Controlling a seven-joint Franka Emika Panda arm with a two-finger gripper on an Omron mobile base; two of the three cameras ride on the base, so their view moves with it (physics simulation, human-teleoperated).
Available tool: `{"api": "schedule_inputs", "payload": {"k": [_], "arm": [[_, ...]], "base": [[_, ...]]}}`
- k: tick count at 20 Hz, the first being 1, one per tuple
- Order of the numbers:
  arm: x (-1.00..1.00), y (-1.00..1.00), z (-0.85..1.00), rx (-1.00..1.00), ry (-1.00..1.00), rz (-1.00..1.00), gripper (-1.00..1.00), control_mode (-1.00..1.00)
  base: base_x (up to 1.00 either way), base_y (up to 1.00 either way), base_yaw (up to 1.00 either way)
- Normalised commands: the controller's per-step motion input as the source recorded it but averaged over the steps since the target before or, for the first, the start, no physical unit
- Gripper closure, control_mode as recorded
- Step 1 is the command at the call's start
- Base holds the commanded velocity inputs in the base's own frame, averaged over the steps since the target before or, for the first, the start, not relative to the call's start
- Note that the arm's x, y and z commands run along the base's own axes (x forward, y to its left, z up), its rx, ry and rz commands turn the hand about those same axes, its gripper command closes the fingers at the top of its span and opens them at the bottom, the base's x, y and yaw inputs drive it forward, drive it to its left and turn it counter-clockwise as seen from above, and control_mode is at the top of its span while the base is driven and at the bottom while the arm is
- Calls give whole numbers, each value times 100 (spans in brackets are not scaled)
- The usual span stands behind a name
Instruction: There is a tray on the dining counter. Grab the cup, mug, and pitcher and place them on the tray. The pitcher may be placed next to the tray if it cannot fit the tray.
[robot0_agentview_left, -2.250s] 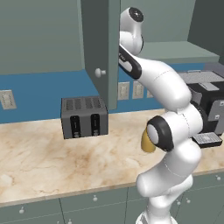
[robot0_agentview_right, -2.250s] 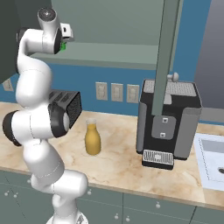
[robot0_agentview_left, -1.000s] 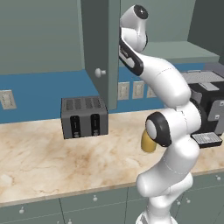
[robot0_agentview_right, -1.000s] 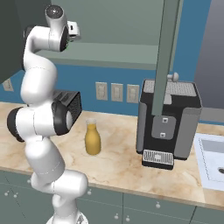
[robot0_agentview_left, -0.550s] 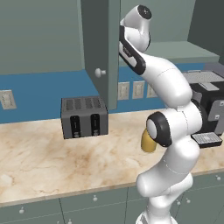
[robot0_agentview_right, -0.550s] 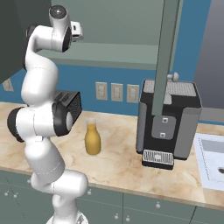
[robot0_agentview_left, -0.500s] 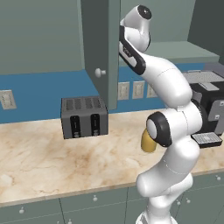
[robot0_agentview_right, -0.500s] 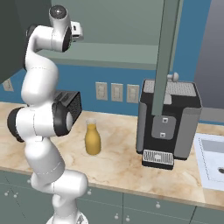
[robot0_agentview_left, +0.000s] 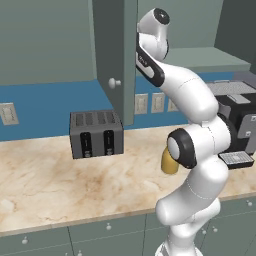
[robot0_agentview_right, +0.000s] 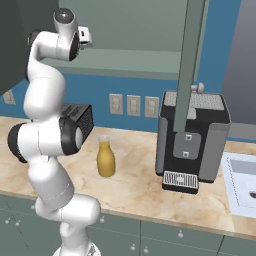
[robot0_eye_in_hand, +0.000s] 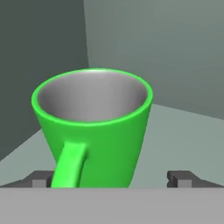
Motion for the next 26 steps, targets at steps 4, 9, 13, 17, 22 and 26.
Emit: {"api": "schedule_inputs", "payload": {"k": [4, 9, 13, 17, 22, 26], "arm": [[13, 23, 0, 0, 0, 0, -100, -100], [19, 1, 0, 0, 0, 0, -100, -100], [16, 0, 0, 0, 0, 0, 100, -100], [10, 0, 0, 0, 0, 0, 100, -100], [0, 0, 0, 0, 0, 0, 100, -100], [0, 0, 0, 0, 0, 0, 100, -100]], "base": [[0, 0, 0], [0, 0, 0], [0, 0, 0], [0, 0, 0], [0, 0, 0], [0, 0, 0]]}}
